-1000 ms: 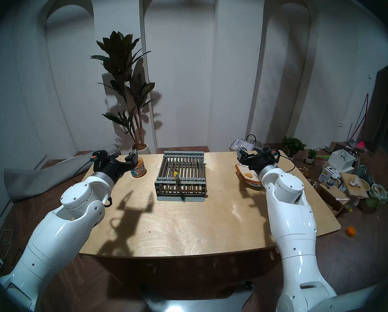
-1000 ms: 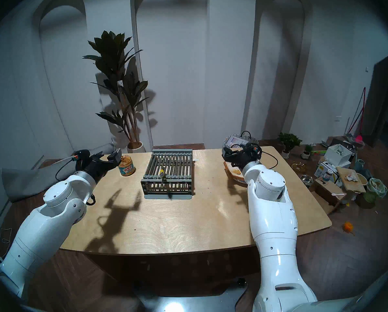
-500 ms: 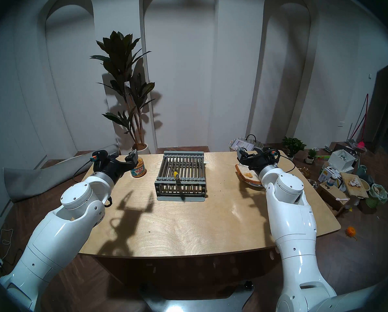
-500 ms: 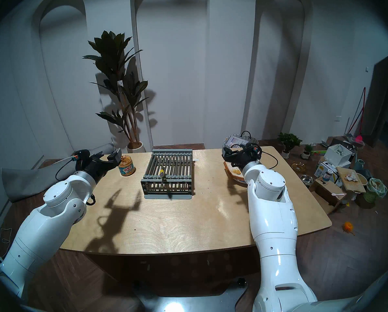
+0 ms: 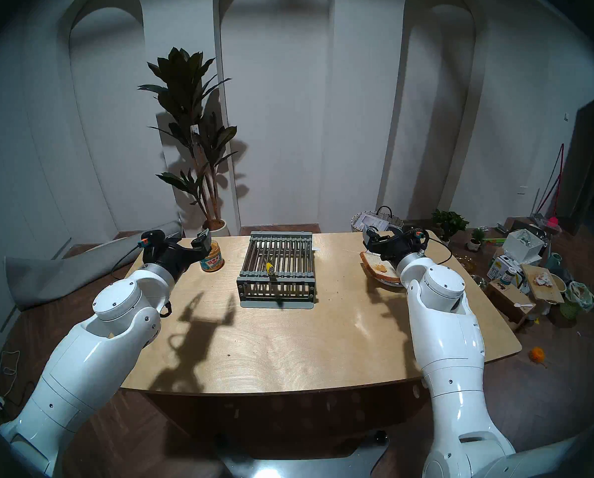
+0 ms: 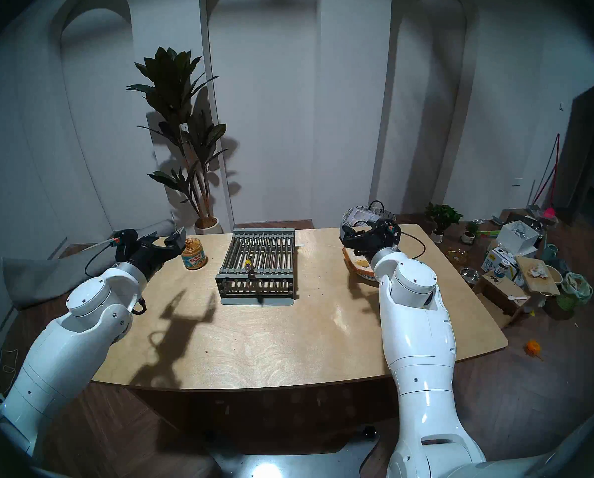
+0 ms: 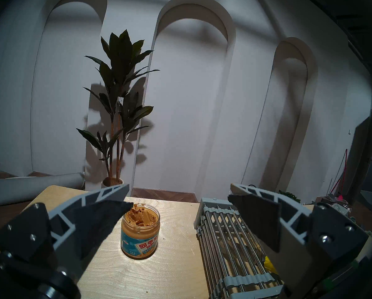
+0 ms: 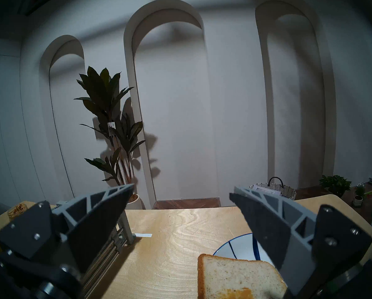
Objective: Spread peanut butter over the slice of bread with the knife
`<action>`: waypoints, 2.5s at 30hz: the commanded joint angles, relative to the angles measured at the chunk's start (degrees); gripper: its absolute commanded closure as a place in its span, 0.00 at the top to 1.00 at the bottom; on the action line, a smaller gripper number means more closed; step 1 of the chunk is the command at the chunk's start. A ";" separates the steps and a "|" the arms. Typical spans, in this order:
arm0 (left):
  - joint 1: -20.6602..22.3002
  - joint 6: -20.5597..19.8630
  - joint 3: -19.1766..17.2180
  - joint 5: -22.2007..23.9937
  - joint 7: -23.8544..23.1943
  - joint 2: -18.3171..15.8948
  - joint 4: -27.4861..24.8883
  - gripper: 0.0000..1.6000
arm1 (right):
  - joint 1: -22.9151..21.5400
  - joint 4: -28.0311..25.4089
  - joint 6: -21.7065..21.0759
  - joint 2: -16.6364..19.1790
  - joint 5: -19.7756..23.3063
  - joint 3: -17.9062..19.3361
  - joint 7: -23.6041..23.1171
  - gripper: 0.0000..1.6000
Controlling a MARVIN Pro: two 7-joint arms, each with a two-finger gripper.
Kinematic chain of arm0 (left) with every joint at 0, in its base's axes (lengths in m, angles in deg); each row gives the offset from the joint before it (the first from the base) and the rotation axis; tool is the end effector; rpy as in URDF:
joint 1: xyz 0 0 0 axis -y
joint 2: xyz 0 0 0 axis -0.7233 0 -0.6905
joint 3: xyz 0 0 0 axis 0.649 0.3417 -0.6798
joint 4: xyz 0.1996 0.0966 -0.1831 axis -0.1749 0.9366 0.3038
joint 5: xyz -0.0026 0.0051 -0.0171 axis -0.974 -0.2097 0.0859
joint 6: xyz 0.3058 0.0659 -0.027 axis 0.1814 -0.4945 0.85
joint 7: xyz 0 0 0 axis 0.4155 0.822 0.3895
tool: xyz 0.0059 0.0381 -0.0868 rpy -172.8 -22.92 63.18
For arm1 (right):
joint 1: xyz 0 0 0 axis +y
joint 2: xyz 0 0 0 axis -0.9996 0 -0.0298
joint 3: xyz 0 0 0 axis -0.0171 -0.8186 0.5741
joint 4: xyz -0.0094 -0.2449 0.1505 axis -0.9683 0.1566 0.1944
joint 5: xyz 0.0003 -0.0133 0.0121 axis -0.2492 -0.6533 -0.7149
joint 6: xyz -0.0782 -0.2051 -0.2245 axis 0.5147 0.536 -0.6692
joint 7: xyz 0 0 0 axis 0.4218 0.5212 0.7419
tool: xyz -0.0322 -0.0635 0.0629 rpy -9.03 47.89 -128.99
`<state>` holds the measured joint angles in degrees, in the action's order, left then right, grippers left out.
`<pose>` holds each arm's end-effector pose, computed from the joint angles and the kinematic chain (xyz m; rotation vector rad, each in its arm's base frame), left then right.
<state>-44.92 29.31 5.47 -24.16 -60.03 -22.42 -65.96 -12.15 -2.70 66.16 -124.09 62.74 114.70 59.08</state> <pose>0.4094 0.0952 -0.2090 2.1354 0.1061 2.0410 0.4884 -0.0392 -0.2418 -2.0754 -0.0601 -2.0593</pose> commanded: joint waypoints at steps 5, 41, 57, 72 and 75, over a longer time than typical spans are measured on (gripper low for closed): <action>1.21 0.26 -0.79 0.00 0.04 -0.13 -0.72 1.00 | -0.60 -1.45 0.20 0.15 -0.13 -0.01 0.09 1.00; 1.20 0.24 -0.81 -0.03 0.02 -0.09 -0.72 1.00 | -0.60 -1.45 0.20 0.16 -0.12 -0.02 0.10 1.00; 1.20 0.23 -0.83 -0.04 0.01 -0.08 -0.72 1.00 | -0.60 -1.45 0.20 0.16 -0.11 -0.02 0.11 1.00; 1.19 0.22 -0.84 -0.05 0.00 -0.06 -0.72 1.00 | -0.60 -1.45 0.20 0.17 -0.11 -0.03 0.11 1.00; 1.19 0.22 -0.84 -0.05 0.00 -0.06 -0.72 1.00 | -0.60 -1.45 0.20 0.17 -0.11 -0.03 0.11 1.00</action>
<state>-44.92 29.29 5.39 -24.21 -60.08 -22.34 -65.95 -12.14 -2.70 66.16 -124.08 62.77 114.68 59.09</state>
